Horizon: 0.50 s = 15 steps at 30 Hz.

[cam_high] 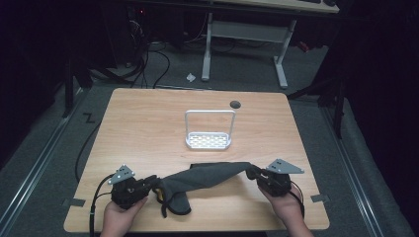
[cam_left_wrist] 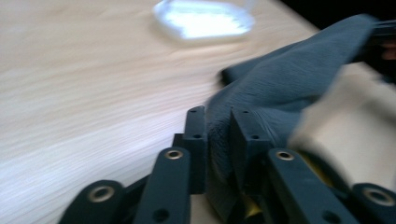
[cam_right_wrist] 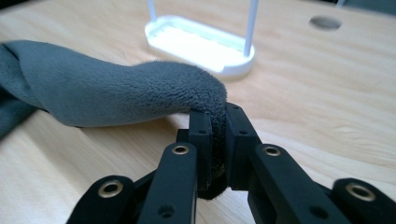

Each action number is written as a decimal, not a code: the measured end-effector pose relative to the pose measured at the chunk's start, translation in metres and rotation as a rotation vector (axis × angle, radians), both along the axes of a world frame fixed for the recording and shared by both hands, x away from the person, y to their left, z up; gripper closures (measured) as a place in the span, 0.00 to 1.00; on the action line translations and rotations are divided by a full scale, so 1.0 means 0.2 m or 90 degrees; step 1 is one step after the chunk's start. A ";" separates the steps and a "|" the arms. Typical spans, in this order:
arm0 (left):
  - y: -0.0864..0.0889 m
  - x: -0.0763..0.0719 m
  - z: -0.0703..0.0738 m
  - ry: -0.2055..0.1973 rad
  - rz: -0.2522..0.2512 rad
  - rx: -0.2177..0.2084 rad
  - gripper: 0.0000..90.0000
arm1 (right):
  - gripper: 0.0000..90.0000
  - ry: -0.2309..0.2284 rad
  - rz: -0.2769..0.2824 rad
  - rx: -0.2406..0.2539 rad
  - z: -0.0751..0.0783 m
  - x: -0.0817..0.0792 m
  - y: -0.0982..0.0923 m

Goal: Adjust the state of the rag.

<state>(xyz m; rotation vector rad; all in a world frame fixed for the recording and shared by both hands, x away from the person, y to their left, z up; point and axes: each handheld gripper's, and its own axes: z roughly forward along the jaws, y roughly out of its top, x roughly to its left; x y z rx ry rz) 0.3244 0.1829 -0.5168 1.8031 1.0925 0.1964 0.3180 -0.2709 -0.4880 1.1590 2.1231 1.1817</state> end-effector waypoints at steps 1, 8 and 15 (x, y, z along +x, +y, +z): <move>0.00 0.00 0.00 0.000 0.000 0.000 0.71 | 0.90 0.009 -0.004 0.003 -0.02 0.02 0.00; 0.04 -0.12 0.16 -0.059 0.007 -0.004 0.60 | 0.87 0.043 -0.032 0.005 -0.09 0.07 -0.03; -0.19 -0.24 0.19 -0.102 -0.094 0.056 0.58 | 0.79 0.044 -0.043 0.005 -0.10 0.05 -0.05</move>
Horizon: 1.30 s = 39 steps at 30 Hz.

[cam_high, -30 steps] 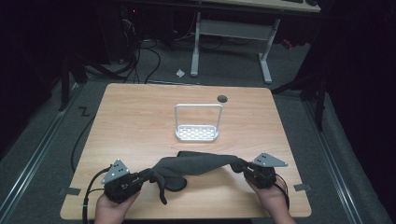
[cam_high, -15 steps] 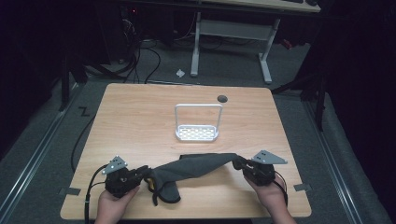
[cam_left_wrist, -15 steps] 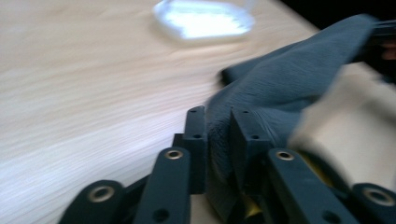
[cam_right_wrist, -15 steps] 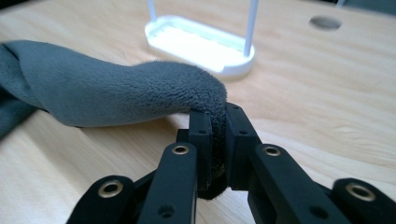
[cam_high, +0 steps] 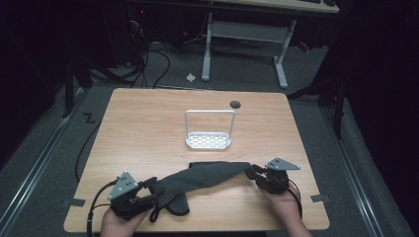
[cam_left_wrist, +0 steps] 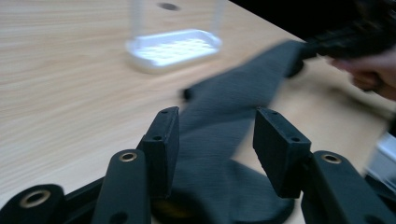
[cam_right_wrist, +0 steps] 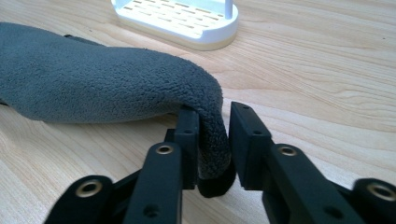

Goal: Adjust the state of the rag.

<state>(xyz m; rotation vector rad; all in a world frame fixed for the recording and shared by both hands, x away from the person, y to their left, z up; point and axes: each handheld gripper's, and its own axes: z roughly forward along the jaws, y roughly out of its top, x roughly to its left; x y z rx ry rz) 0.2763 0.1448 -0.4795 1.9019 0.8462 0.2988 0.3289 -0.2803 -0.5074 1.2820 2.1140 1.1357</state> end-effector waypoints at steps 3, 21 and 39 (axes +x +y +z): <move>-0.09 0.03 -0.14 0.033 -0.020 0.103 0.56 | 0.74 -0.001 -0.003 0.002 0.00 -0.01 -0.01; 0.05 0.02 0.07 -0.011 0.014 0.014 0.88 | 0.93 -0.094 0.033 0.020 0.22 -0.14 0.01; 0.12 0.27 -0.06 0.063 0.082 0.000 0.79 | 0.88 -0.035 0.008 0.012 0.18 0.19 0.08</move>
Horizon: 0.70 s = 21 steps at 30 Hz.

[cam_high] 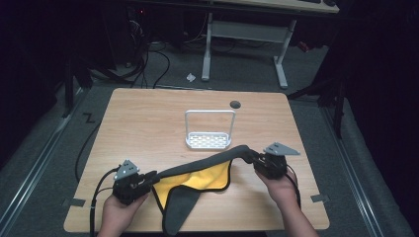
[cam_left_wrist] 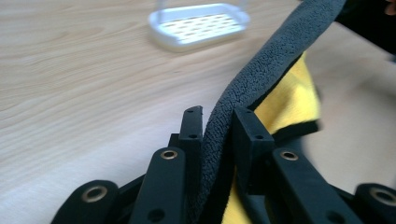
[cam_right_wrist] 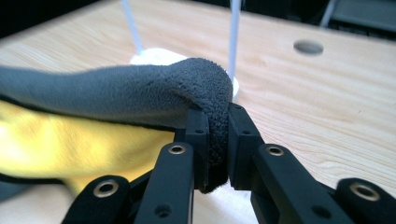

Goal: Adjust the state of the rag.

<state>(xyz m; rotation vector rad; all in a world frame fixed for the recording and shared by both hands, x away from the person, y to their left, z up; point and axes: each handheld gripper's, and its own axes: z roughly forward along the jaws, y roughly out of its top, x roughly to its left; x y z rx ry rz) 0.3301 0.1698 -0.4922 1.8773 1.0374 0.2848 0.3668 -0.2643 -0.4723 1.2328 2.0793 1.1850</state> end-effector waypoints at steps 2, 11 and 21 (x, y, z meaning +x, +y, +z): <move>0.02 0.09 -0.06 0.006 0.050 0.012 0.71 | 0.79 0.016 -0.016 -0.014 -0.03 0.10 0.04; 0.12 0.03 -0.07 0.008 0.072 -0.012 0.57 | 0.65 -0.004 -0.024 0.007 0.04 0.12 0.05; 0.05 -0.08 -0.06 0.010 0.026 -0.003 0.66 | 0.64 -0.031 0.000 -0.014 0.00 -0.11 0.03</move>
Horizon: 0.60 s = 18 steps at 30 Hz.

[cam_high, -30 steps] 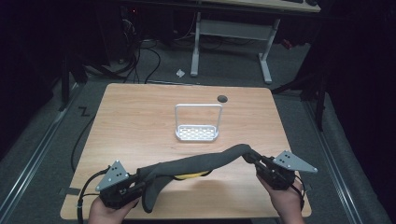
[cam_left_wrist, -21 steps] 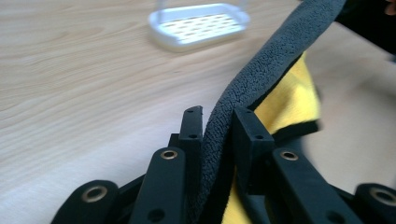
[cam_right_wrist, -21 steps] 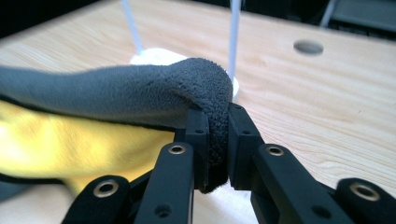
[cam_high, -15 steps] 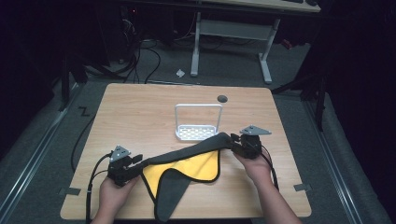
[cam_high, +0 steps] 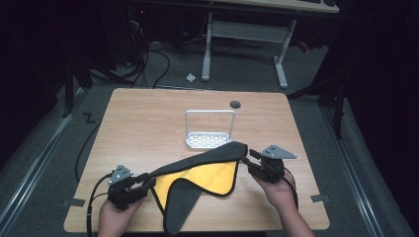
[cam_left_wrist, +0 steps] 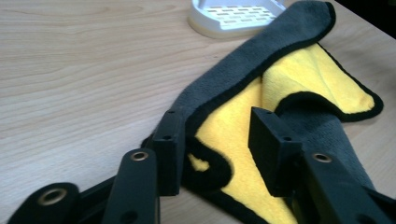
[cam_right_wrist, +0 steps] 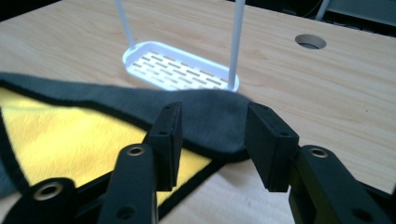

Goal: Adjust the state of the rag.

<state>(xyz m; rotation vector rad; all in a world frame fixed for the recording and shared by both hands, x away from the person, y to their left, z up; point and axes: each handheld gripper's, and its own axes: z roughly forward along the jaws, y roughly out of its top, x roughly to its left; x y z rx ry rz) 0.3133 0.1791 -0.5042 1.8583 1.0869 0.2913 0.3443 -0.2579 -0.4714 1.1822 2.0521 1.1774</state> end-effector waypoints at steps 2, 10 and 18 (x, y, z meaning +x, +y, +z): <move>-0.01 -0.01 0.00 -0.003 -0.004 0.008 0.71 | 0.64 0.002 0.006 0.000 -0.02 -0.03 -0.01; -0.14 -0.05 -0.04 0.031 -0.069 0.069 0.84 | 0.65 -0.022 0.044 -0.014 -0.01 -0.14 0.05; -0.16 -0.02 -0.13 0.062 -0.075 0.103 0.85 | 0.79 0.019 0.118 -0.039 -0.09 -0.16 0.23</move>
